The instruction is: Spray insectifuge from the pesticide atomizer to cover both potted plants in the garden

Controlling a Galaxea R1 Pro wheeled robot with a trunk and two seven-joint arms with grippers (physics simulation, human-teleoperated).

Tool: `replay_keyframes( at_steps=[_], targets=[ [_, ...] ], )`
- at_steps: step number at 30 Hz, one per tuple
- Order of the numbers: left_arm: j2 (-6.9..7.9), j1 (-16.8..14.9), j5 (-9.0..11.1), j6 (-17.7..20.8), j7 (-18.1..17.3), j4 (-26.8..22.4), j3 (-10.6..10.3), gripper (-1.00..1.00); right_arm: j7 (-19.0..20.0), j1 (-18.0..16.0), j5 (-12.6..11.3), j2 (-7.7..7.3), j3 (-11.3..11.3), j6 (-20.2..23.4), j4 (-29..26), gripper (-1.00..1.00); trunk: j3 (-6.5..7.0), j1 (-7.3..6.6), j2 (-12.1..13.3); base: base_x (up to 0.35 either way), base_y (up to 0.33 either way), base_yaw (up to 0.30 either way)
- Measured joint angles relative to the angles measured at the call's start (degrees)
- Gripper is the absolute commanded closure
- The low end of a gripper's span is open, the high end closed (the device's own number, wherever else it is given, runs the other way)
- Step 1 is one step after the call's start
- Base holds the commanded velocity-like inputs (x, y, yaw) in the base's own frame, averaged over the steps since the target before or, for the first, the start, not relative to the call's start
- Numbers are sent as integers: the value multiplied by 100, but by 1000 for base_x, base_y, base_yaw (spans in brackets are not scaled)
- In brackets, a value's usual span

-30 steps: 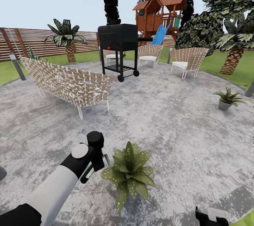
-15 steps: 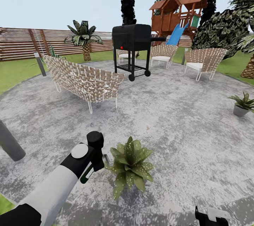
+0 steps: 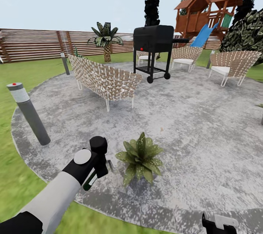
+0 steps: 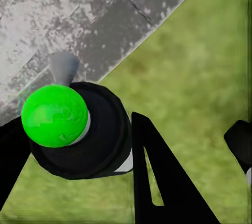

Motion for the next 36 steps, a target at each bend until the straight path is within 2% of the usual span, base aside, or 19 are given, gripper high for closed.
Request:
replay_keyframes(
  at_steps=[3, 5, 7, 9, 11, 12, 13, 15, 16, 18, 19, 21, 25, 26, 28, 31, 33, 35, 36],
  targets=[
    [-1, 342, 25, -9, 0, -5, 0, 100, 0, 1, 7, 10, 4, -1, -1, -100, -1, 1, 0, -301, -105, 115],
    [7, 527, 254, -16, 0, -6, 50, 100, 5, 1, 8, 32, 4, 0, -2, -100, 0, 0, 0, -309, -84, 24],
    [53, 695, 864, -47, 244, -5, 225, 100, 27, 2, 14, 42, 9, 7, -10, -100, 0, 0, 0, -310, -80, 6],
    [88, 961, 1506, -108, 798, -5, 398, 100, 45, 2, 33, 49, 30, 10, -42, -100, -1, 1, 0, -304, -36, 2],
    [114, 1240, 2105, -573, 1468, -4, 591, 100, 95, 2, 200, 61, 154, 14, -87, -100, 0, -1, 0, -176, -9, 0],
    [116, 1294, 2262, -785, 1590, -4, 682, 100, 176, 2, 330, 77, 255, 13, -142, -100, 0, -2, 0, -56, -3, 0],
    [116, 1365, 2566, -1238, 1738, 1, 989, 100, 458, 0, 651, 105, 480, 21, -382, -100, 0, -3, 0, -29, -1, 0],
    [112, 1411, 2874, -1943, 1876, 5, 1500, 100, 971, 1, 906, 101, 580, 30, -823, -100, 1, -3, 0, -12, -1, 0],
    [109, 1417, 2924, -2158, 1902, 5, 1622, 100, 1178, 2, 937, 94, 592, 31, -961, -100, 0, -3, 0, -5, 0, 0],
    [108, 1423, 2993, -2682, 1946, 38, 1937, 100, 1958, -5, 1067, 81, 660, 44, -1445, -100, 1, -3, 0, -2, 0, 0],
    [111, 1422, 2999, -2754, 1959, 91, 2046, 100, 2228, -5, 1158, 75, 656, 54, -1571, -100, 0, -3, 0, 0, 0, 0],
    [101, 1420, 3003, -3022, 1996, 365, 2380, 100, 3019, -7, 1567, 65, 665, 194, -1796, -100, 0, -3, 0, 0, 0, 0],
    [79, 1411, 2936, -3737, 2006, 893, 2477, 100, 4202, -125, 2283, 76, 671, 578, -2131, -100, 0, -3, 0, 0, 0, 0],
    [80, 1410, 2927, -3789, 2007, 970, 2476, 100, 4412, -146, 2371, 79, 668, 649, -2271, -100, 0, -3, 0, 0, 0, 0],
    [74, 1409, 2932, -3872, 2002, 1138, 2475, 100, 5210, -186, 2501, 111, 656, 1197, -2976, -100, 1, -3, 0, 0, 0, 0],
    [53, 1409, 2928, -3884, 2002, 1172, 2473, 100, 5491, -193, 2517, 131, 657, 1695, -3482, -100, 0, -3, 0, 0, 0, 0],
    [42, 1409, 2926, -3885, 2007, 1175, 2469, 100, 5512, -197, 2518, 148, 660, 1763, -3537, -100, 0, -3, 0, 0, 0, 0],
    [33, 1409, 2929, -3885, 2014, 1180, 2472, 100, 5523, -199, 2532, 262, 666, 1790, -3552, -100, 0, -3, 0, 0, 0, 0],
    [30, 1409, 2929, -3889, 2042, 1186, 2471, 100, 5527, -199, 2537, 306, 667, 1795, -3565, 100, 0, -3, 0, 0, 0, 0]
  ],
)
